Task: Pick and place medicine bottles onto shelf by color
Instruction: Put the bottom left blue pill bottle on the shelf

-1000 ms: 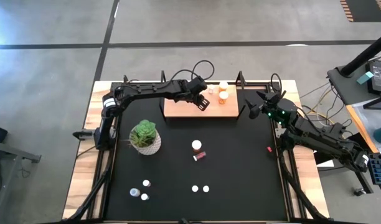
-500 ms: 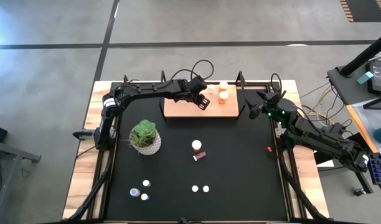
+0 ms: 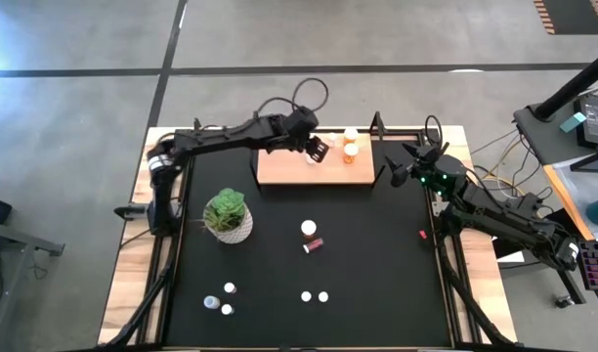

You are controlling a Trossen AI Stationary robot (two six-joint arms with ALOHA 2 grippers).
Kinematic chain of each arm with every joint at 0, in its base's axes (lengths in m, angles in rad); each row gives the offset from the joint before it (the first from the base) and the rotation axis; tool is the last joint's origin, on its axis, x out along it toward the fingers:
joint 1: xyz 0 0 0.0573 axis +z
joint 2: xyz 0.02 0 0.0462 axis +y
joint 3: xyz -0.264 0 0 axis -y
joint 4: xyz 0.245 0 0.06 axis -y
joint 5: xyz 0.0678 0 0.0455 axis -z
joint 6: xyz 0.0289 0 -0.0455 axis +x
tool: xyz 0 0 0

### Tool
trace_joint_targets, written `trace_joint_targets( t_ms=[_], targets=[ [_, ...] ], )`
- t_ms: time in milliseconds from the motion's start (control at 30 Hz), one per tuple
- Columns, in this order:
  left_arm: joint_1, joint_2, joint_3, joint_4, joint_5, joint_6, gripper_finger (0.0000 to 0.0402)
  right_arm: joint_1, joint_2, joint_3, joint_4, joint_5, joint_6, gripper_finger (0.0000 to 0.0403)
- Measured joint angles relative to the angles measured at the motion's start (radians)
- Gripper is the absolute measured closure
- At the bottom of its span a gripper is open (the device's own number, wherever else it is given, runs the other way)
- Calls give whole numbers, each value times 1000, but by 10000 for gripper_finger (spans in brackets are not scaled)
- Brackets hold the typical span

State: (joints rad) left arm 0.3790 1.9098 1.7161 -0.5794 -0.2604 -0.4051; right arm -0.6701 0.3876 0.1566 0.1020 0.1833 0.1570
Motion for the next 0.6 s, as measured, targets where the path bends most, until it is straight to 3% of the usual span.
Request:
trace_joint_targets(
  t_ms=[233,367,600],
  targets=[
    [-54,-201,-21,-24,17,-8,222,0,0,0,0,0,0,23],
    [-129,-301,-22,-165,18,-28,222,0,0,0,0,0,0,23],
    [-290,-396,-36,-473,-23,-441,222,0,0,0,0,0,0,23]
  ],
)
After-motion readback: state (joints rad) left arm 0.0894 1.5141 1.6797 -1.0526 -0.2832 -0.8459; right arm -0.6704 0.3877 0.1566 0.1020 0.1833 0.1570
